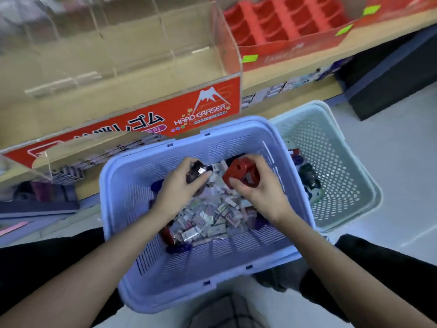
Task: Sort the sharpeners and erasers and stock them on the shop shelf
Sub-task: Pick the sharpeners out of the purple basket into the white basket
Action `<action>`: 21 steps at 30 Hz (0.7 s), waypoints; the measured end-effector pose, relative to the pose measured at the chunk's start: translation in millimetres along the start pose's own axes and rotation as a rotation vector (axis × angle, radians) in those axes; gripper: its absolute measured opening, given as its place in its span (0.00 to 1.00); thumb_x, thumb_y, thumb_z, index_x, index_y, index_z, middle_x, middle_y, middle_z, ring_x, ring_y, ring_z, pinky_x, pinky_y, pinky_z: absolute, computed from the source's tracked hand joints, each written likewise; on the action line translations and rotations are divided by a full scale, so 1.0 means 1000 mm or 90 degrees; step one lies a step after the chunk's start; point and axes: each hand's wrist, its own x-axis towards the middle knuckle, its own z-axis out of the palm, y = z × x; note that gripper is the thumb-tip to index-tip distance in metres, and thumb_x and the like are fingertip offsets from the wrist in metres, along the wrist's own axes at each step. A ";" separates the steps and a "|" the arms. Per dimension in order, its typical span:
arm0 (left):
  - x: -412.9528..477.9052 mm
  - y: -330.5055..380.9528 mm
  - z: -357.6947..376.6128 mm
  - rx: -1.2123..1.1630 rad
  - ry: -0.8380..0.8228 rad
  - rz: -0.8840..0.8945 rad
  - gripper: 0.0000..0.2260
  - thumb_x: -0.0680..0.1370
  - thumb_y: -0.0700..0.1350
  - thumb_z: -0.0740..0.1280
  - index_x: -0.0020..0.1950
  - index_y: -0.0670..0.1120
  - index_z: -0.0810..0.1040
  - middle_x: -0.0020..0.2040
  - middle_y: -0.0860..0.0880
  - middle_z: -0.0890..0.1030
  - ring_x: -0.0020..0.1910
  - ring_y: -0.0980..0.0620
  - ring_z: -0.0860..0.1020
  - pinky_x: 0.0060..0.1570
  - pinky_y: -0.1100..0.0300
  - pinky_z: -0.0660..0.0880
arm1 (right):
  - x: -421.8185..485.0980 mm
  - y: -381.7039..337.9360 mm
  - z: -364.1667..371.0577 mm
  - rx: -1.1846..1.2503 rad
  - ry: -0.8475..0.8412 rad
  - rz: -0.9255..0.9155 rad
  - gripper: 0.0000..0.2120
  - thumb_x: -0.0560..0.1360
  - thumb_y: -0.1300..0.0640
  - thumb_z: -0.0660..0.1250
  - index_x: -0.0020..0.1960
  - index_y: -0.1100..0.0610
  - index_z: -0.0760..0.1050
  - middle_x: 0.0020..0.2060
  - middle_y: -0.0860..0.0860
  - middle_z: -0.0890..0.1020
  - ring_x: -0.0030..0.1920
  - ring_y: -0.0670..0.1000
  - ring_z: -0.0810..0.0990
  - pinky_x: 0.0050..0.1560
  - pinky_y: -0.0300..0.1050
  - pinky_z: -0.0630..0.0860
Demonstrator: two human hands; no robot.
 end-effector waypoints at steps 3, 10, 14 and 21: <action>0.008 0.059 0.010 0.001 -0.029 0.107 0.17 0.77 0.56 0.65 0.57 0.46 0.72 0.42 0.47 0.79 0.39 0.47 0.78 0.41 0.48 0.72 | -0.030 -0.013 -0.055 0.080 0.122 -0.027 0.16 0.71 0.59 0.73 0.53 0.46 0.72 0.41 0.38 0.81 0.43 0.38 0.79 0.47 0.32 0.74; 0.062 0.160 0.089 0.105 -0.182 0.279 0.14 0.80 0.53 0.61 0.59 0.45 0.66 0.44 0.46 0.76 0.43 0.43 0.76 0.45 0.47 0.73 | -0.025 0.069 -0.154 -0.043 0.290 0.198 0.06 0.72 0.59 0.71 0.47 0.55 0.75 0.38 0.50 0.80 0.37 0.50 0.79 0.39 0.32 0.75; 0.104 0.179 0.140 0.323 -0.325 0.279 0.12 0.77 0.48 0.68 0.56 0.46 0.69 0.46 0.50 0.76 0.47 0.46 0.75 0.44 0.52 0.69 | -0.010 0.118 -0.146 -0.149 0.223 0.347 0.08 0.71 0.59 0.70 0.48 0.62 0.78 0.38 0.55 0.78 0.43 0.57 0.79 0.39 0.43 0.68; 0.137 0.149 0.180 0.508 -0.389 0.136 0.26 0.75 0.52 0.69 0.69 0.44 0.65 0.66 0.43 0.73 0.63 0.42 0.73 0.59 0.49 0.72 | 0.015 0.152 -0.134 -0.024 0.221 0.390 0.13 0.74 0.57 0.67 0.58 0.60 0.77 0.49 0.58 0.82 0.48 0.59 0.80 0.50 0.52 0.78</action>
